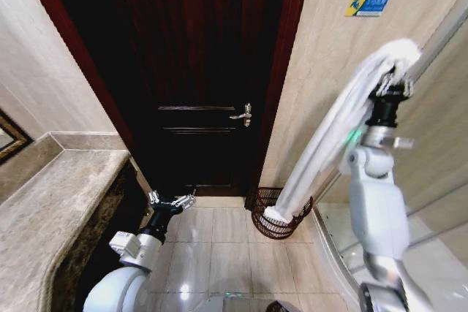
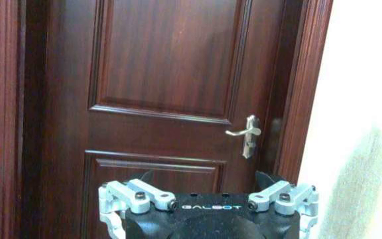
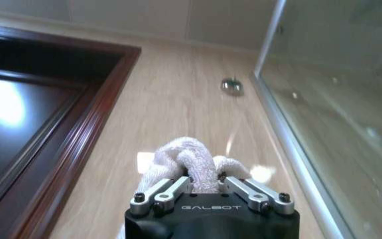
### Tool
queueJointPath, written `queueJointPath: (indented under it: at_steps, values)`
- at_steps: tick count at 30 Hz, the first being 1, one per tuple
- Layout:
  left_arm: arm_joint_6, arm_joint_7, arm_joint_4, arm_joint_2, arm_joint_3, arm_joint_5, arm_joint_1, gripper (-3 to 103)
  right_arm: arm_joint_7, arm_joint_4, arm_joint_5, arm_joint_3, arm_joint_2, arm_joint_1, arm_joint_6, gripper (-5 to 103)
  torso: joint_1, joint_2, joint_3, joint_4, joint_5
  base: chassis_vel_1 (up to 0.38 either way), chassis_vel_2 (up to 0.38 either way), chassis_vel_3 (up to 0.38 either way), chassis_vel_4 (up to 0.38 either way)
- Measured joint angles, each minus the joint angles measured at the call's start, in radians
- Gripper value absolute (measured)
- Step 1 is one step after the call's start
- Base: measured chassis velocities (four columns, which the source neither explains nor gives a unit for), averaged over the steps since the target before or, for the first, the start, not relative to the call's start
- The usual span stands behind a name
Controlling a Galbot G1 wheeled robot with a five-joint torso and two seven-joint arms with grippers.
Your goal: Discard the used towel into the hamper.
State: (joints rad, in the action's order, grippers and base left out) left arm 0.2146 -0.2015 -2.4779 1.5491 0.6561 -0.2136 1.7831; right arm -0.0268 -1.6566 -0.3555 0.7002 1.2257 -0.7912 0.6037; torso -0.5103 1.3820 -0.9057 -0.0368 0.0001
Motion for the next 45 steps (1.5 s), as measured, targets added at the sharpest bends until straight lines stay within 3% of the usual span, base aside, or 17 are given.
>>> queueJointPath:
  at_steps: [7,15,38,45]
  values:
    - [0.000,0.000,0.000,0.000,0.000,0.000,0.000,100,-0.106,-0.075,-0.088,-0.003,0.051,-0.170,0.058,11,0.000,0.000,0.000,0.0000,-0.0004,0.000,0.000,0.000,0.000]
    - [0.000,0.000,0.000,0.000,0.000,0.000,0.000,100,-0.125,-0.116,-0.069,0.010,0.096,-0.277,0.061,11,0.000,0.000,0.000,0.0000,-0.0001,0.000,0.000,0.000,0.000]
    - [0.000,0.000,0.000,0.000,0.000,0.000,0.000,100,-0.118,-0.129,-0.054,0.022,0.148,-0.425,0.118,11,0.000,0.000,0.000,0.0000,-0.0004,-0.092,0.091,0.096,-0.101]
    - [0.000,0.000,0.000,0.000,0.000,0.000,0.000,100,-0.087,-0.159,-0.066,0.028,0.165,-0.468,0.178,11,-0.001,0.000,0.000,-0.0001,-0.0009,-0.124,0.136,0.129,-0.132]
